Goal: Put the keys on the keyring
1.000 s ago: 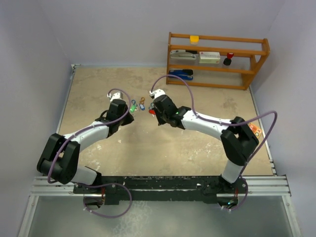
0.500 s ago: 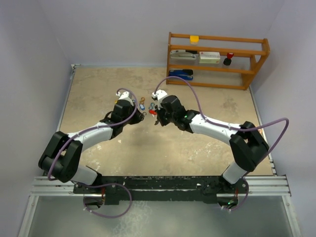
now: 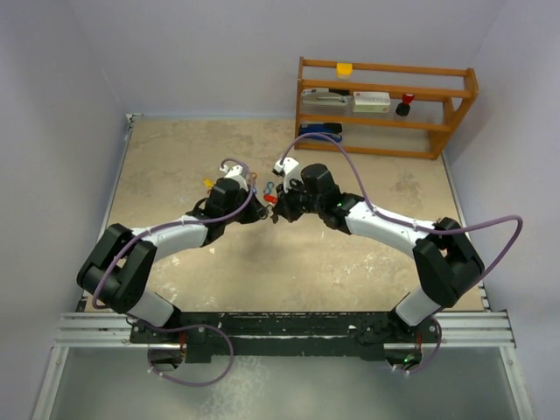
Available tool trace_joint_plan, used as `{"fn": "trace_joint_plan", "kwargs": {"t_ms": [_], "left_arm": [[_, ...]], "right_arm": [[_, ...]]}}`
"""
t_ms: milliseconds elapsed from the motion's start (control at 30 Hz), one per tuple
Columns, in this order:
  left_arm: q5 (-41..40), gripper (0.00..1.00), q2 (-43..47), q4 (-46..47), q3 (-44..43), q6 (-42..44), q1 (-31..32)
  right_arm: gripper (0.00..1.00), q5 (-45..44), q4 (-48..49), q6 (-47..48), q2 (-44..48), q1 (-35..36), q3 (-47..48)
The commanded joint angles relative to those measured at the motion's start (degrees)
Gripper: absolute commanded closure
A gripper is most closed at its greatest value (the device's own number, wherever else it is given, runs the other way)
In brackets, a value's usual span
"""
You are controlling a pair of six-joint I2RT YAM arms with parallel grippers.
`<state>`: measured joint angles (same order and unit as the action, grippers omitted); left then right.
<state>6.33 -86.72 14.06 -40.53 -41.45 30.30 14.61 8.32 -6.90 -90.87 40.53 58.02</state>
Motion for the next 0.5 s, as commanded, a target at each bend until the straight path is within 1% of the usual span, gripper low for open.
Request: {"fn": "trace_joint_plan", "kwargs": {"t_ms": [0, 200, 467], "left_arm": [[2.34, 1.0, -0.32, 1.23, -3.8, 0.13, 0.96], [2.58, 1.0, -0.36, -0.54, -4.72, 0.4, 1.07], [3.33, 1.0, -0.67, -1.62, -5.48, 0.86, 1.57]], "right_arm": [[1.0, 4.96, 2.32, 1.27, -0.27, 0.19, 0.98], [1.0, 5.93, 0.45, 1.73, -1.92, 0.24, 2.27], [1.0, 4.47, 0.03, 1.72, -2.25, 0.2, 2.67]]}}
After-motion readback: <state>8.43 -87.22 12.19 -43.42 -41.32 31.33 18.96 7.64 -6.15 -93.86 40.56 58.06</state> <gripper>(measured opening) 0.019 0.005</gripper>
